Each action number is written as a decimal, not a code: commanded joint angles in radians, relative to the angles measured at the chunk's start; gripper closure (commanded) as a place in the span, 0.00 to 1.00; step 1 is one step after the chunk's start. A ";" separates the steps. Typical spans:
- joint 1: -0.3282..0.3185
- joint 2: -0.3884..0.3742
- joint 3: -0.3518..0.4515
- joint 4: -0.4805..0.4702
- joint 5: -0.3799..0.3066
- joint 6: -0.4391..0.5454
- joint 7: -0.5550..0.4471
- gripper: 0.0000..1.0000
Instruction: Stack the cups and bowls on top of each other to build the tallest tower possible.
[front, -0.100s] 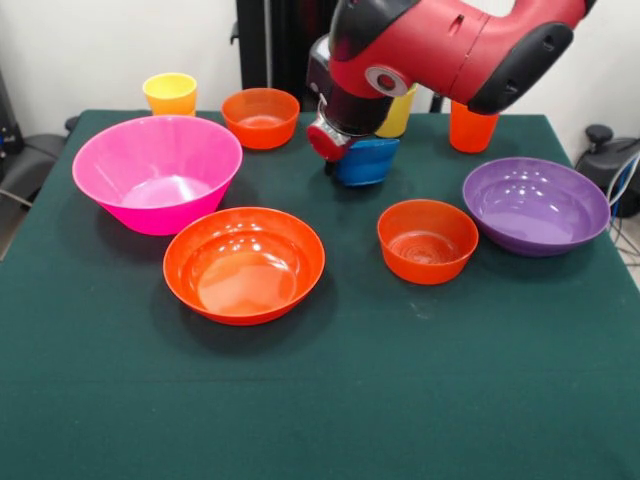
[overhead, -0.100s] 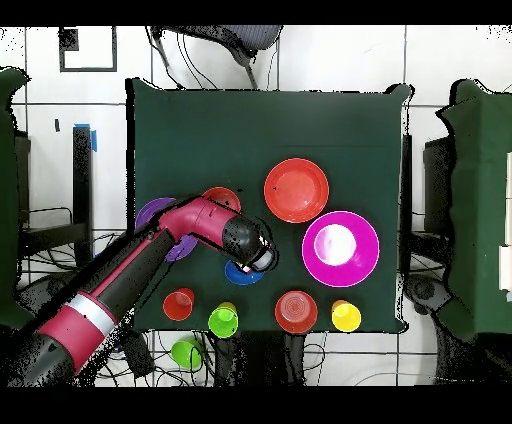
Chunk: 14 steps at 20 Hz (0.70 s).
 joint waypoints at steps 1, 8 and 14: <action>0.002 0.129 0.100 -0.103 0.011 0.100 0.177 1.00; 0.011 0.153 0.077 -0.111 0.030 0.105 0.166 1.00; 0.013 0.164 0.064 -0.120 0.036 0.091 0.158 1.00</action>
